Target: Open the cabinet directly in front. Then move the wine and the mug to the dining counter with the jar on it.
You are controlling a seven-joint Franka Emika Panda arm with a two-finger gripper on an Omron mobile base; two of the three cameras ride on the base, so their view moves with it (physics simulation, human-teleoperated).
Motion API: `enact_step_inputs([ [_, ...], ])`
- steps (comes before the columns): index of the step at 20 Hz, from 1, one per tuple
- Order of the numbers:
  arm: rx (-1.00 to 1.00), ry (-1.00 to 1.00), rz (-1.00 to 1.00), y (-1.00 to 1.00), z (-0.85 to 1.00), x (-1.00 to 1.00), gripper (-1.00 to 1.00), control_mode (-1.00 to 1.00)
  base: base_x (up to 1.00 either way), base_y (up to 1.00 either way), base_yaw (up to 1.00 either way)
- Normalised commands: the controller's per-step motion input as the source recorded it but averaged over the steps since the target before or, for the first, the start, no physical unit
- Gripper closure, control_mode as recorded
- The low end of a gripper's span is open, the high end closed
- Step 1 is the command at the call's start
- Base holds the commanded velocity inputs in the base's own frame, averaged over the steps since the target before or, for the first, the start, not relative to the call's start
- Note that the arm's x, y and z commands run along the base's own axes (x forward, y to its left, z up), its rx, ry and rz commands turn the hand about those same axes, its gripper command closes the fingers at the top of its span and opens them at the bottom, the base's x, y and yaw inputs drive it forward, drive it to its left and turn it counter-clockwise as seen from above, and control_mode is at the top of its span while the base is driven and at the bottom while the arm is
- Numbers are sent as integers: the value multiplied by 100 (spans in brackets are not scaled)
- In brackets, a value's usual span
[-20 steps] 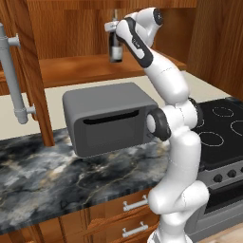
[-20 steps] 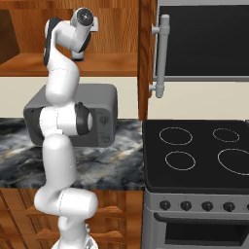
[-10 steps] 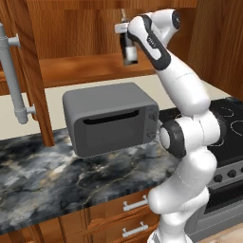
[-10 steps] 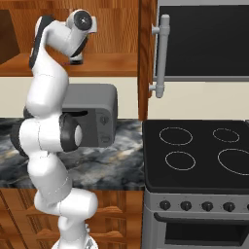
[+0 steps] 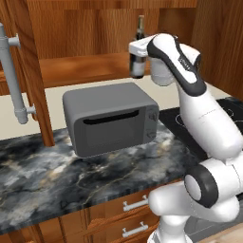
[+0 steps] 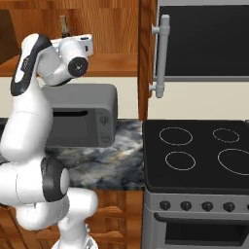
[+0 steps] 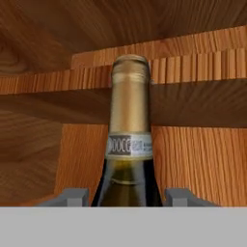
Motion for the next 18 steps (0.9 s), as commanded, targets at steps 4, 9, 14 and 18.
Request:
enact_step_inputs([
  [4, 14, -27, 1, -22, 0, -100, 100, -100, 0, 0, 0],
  [9, 19, -14, 6, -20, 18, -100, 100, -100, 0, 0, 0],
  [14, 1, 5, 12, -15, -82, -100, 100, -100, 0, 0, 0],
  [18, 0, 20, 22, 0, -84, -100, 100, -100, 0, 0, 0],
])
